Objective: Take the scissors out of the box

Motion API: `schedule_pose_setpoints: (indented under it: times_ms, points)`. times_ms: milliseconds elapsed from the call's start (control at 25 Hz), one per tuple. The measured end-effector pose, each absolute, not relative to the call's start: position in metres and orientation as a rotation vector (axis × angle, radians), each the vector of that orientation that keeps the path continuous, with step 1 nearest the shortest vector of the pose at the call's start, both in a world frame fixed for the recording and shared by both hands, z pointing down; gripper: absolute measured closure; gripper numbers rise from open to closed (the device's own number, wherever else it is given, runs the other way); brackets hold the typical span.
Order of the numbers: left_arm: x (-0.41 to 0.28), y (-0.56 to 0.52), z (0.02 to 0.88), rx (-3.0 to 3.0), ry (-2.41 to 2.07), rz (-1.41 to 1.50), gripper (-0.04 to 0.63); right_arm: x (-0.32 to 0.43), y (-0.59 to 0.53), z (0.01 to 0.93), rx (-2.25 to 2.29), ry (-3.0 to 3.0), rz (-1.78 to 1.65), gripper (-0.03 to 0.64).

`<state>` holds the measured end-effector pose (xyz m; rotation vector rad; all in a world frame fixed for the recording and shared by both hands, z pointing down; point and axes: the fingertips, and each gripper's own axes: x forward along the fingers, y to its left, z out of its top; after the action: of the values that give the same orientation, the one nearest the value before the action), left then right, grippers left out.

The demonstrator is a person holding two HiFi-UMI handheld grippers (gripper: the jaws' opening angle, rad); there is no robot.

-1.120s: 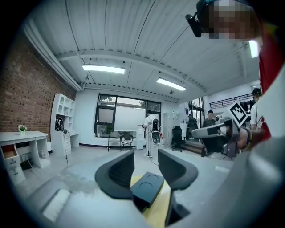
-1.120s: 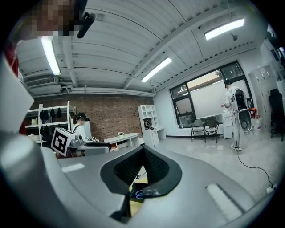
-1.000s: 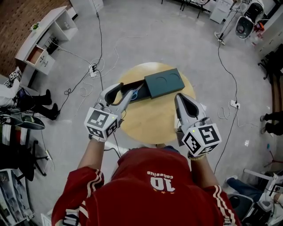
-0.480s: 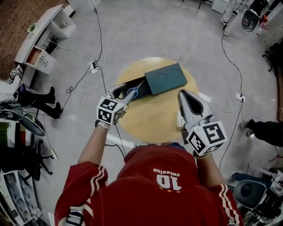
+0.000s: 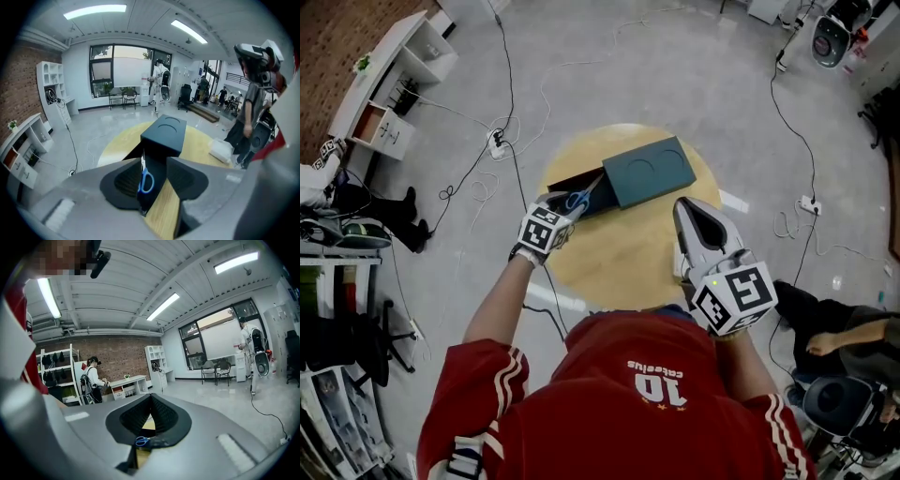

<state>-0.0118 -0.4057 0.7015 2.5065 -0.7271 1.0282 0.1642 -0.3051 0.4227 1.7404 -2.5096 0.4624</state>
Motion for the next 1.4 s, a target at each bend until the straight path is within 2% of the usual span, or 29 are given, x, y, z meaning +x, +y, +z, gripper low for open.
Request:
schedule_pose_setpoints:
  times_ms: [560, 1200, 1400]
  points:
    - [-0.015, -0.427, 0.795, 2.232, -0.558, 1.336, 0.42, 0.174, -0.317, 0.437, 1.778, -2.533, 0.414, 0.618]
    - [-0.015, -0.432, 0.831, 2.067, -0.518, 1.498, 0.428, 0.183, -0.308, 0.46, 1.799, -2.501, 0.517, 0.617]
    - [-0.018, -0.437, 0.832, 2.065, -0.563, 1.542, 0.488, 0.186, -0.309, 0.462, 1.797, -2.495, 0.537, 0.617]
